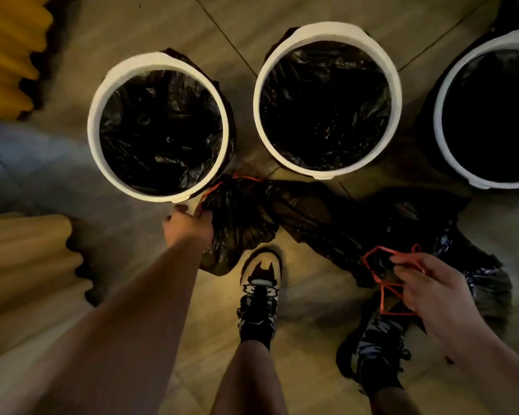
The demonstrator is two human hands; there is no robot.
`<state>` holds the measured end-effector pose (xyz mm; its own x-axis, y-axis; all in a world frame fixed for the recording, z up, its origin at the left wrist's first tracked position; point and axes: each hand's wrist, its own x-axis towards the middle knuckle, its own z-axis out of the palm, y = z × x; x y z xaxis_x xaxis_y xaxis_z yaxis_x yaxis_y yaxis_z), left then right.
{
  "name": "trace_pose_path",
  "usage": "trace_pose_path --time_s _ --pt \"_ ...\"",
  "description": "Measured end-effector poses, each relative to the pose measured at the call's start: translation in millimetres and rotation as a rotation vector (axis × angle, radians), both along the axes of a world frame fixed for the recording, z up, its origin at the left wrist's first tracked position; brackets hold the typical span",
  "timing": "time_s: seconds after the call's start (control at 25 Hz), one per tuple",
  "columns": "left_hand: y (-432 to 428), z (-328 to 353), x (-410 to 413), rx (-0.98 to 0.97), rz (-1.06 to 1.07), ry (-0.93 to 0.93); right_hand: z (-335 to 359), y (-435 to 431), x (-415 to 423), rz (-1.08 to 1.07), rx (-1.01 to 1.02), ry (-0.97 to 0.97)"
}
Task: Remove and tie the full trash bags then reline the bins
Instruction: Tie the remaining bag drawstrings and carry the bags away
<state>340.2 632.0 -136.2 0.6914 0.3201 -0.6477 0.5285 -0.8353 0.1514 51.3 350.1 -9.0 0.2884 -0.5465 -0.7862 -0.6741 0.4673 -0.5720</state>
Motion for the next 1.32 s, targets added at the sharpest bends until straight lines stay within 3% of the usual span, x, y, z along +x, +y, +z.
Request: trace_pose_path --time_s 0.16,0.36,0.56,0.72,0.8,0.92,1.08,1.2,1.32 --pt "5 -21 10 -0.065 -0.073 0.049 -13 -8 -1 -0.002 -0.051 0.085" --pt "-17 20 -16 -0.202 -0.04 -0.216 -1 -15 15 -0.018 -0.082 -0.002" --pt "-52 38 -31 -0.306 -0.516 -0.343 13 -16 32 -0.185 0.034 -0.166" --pt "-91 6 -3 -0.358 -0.793 -0.252 3 -21 26 -0.128 0.036 -0.108" --pt "-107 -18 11 -0.257 -0.989 -0.111 -3 -23 19 -0.087 0.026 -0.069" --pt "-126 -51 28 0.06 -1.301 0.106 -11 -24 10 -0.034 0.018 -0.035" --pt "-140 -67 36 0.369 -1.431 0.282 -20 -23 7 -0.015 0.004 -0.025" --pt "-134 -67 27 0.417 -1.493 0.248 -20 -26 9 -0.047 0.035 0.022" --pt "-122 -50 21 0.291 -1.441 0.105 -17 -29 11 -0.046 0.043 0.064"
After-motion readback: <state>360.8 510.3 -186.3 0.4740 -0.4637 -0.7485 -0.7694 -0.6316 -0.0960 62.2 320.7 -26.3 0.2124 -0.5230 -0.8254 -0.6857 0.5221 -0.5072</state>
